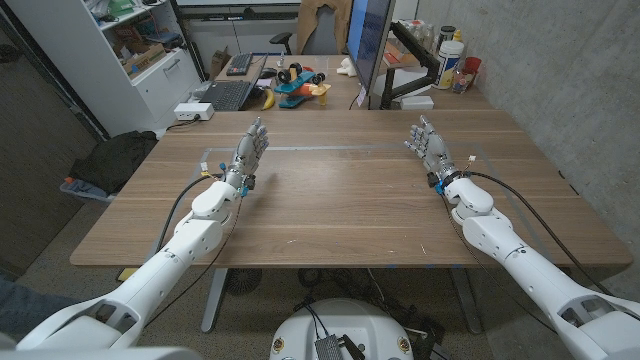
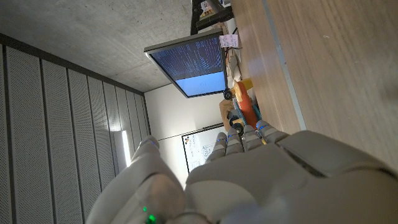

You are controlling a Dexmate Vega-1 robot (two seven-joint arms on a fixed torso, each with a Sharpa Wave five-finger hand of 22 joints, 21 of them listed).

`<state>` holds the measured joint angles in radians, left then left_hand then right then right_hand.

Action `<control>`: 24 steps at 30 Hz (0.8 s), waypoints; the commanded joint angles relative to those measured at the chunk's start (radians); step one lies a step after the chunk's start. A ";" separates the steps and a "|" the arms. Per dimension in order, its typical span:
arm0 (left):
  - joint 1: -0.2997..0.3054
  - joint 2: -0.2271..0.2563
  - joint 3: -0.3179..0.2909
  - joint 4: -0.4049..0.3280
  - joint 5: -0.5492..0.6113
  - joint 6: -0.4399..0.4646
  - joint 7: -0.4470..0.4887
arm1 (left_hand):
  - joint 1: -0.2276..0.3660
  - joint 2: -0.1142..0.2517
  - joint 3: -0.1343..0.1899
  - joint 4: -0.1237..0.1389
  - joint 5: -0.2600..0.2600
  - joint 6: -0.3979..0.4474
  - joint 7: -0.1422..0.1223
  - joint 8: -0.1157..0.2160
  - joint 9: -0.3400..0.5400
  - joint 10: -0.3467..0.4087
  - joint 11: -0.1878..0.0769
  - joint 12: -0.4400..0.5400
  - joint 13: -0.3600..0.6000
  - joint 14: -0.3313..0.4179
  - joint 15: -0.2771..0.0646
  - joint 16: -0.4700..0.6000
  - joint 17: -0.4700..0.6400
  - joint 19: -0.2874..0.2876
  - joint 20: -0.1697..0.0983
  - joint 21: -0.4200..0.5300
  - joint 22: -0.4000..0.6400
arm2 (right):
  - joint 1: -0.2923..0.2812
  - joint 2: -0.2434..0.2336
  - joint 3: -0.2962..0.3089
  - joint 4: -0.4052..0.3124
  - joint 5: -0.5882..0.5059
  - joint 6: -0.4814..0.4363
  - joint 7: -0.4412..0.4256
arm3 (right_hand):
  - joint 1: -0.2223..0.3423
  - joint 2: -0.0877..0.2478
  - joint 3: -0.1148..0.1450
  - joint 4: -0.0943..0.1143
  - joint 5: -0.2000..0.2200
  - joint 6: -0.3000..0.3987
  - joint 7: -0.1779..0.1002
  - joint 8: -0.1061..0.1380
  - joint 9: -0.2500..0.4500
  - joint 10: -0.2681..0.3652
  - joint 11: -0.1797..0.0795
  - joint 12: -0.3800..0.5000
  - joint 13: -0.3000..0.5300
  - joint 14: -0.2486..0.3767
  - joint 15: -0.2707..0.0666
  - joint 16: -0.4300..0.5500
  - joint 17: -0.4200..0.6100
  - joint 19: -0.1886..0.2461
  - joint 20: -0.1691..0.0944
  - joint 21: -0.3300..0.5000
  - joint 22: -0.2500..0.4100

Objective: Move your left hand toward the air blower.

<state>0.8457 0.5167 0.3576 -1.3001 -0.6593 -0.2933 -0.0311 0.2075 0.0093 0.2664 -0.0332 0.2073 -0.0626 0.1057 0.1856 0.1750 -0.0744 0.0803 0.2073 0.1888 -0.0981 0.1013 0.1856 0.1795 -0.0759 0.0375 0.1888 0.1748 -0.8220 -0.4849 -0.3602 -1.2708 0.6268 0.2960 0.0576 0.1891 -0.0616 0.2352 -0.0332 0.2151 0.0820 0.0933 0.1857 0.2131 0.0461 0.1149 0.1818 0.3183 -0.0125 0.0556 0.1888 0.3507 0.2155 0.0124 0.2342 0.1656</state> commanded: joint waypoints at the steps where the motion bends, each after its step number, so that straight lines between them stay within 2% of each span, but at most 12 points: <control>1: 0.006 0.012 -0.011 -0.006 -0.011 0.007 -0.007 | 0.011 0.003 0.008 0.000 0.005 0.002 0.007 0.006 0.003 0.002 0.004 0.004 0.005 -0.004 0.002 0.005 0.004 -0.008 0.000 0.005 0.002 | 0.012 0.057 0.054 0.026 -0.058 -0.005 0.046 | 0.007 0.002 0.005 0.000 0.006 0.001 0.007 0.007 0.003 0.000 0.007 0.007 0.000 0.000 0.009 0.007 0.001 0.006 0.001 0.005 0.005; 14: 0.023 0.034 -0.018 -0.045 -0.001 0.012 0.004 | 0.012 0.005 0.008 -0.002 0.004 0.003 0.005 0.005 0.003 0.003 0.005 0.004 0.005 -0.004 0.001 0.005 0.004 -0.009 0.003 0.006 0.002 | 0.012 0.091 0.090 0.037 -0.094 -0.021 0.072 | 0.007 0.004 0.005 0.000 0.007 0.000 0.006 0.006 0.000 0.000 0.008 0.007 -0.006 0.000 0.010 0.007 -0.003 0.007 0.001 0.003 0.005; 24: 0.059 0.065 -0.036 -0.102 0.001 0.009 0.019 | 0.013 0.007 0.008 -0.004 0.003 0.005 0.005 0.005 0.004 0.004 0.003 0.004 0.005 -0.003 0.001 0.005 0.004 -0.010 0.005 0.005 0.002 | 0.008 0.103 0.108 0.042 -0.109 -0.017 0.075 | 0.006 0.005 0.004 0.000 0.007 0.001 0.005 0.007 -0.003 0.000 0.007 0.007 -0.012 0.001 0.010 0.007 -0.007 0.008 0.001 0.000 0.005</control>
<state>0.8756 0.5557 0.3365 -1.3549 -0.6613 -0.2850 -0.0247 0.2127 0.0147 0.2688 -0.0358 0.2070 -0.0626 0.1056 0.1856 0.1748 -0.0742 0.0802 0.2072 0.1887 -0.0980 0.1012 0.1859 0.1793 -0.0814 0.0431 0.1888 0.1747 -0.8106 -0.3987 -0.2744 -1.2331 0.5377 0.2811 0.1240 0.1889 -0.0615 0.2351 -0.0331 0.2151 0.0820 0.0931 0.1857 0.2091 0.0462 0.1147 0.1818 0.3061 -0.0125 0.0554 0.1886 0.3431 0.2154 0.0125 0.2342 0.1655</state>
